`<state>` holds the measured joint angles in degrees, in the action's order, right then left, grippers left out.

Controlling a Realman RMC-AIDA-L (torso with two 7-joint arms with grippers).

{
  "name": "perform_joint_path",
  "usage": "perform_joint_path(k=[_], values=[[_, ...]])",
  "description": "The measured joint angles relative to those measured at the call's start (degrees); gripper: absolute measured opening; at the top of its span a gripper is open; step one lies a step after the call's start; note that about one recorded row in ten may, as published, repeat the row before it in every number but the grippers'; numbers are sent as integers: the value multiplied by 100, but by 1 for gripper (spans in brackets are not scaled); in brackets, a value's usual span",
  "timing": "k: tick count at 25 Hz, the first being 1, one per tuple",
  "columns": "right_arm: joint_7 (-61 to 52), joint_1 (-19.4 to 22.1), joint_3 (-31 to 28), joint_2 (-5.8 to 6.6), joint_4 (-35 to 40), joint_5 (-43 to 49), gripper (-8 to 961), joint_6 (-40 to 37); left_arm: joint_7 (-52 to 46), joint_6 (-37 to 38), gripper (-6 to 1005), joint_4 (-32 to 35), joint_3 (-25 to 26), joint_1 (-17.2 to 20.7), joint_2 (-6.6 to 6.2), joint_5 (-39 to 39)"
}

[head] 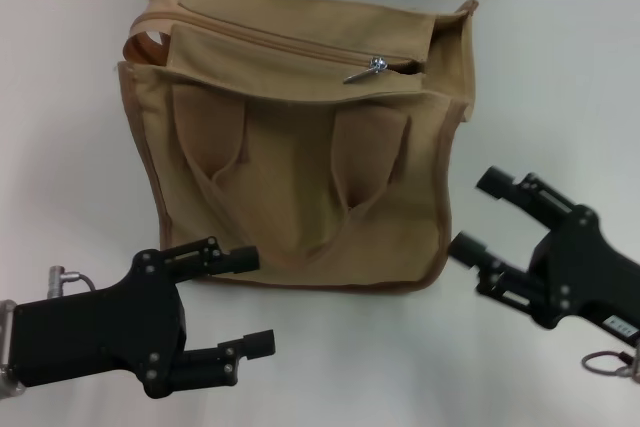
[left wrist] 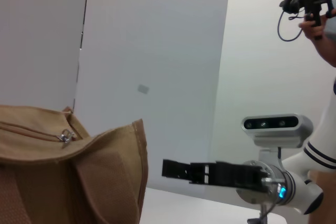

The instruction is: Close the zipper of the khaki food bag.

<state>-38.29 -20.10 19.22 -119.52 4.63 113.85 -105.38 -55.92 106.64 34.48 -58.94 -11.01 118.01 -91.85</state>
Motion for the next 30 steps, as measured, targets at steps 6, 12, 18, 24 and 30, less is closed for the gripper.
perform_joint_path(k=[6, 12, 18, 24, 30], values=[[157, -30, 198, -6, -174, -3, 785, 182, 3, -84, 771, -39, 69, 16, 9, -20], [156, 25, 262, -8, -182, -4, 813, 216, 85, -230, 770, -109, 67, 17, 22, -25], [127, -13, 383, -4, -217, -3, 814, 334, 122, -207, 770, -135, 87, 73, 31, -4], [212, -134, 546, -16, -328, 131, 813, 547, 238, -133, 770, -177, 126, 84, 28, 8], [422, -379, 555, -20, -567, 338, 813, 814, 528, -7, 770, -336, 299, 238, -47, -25]])
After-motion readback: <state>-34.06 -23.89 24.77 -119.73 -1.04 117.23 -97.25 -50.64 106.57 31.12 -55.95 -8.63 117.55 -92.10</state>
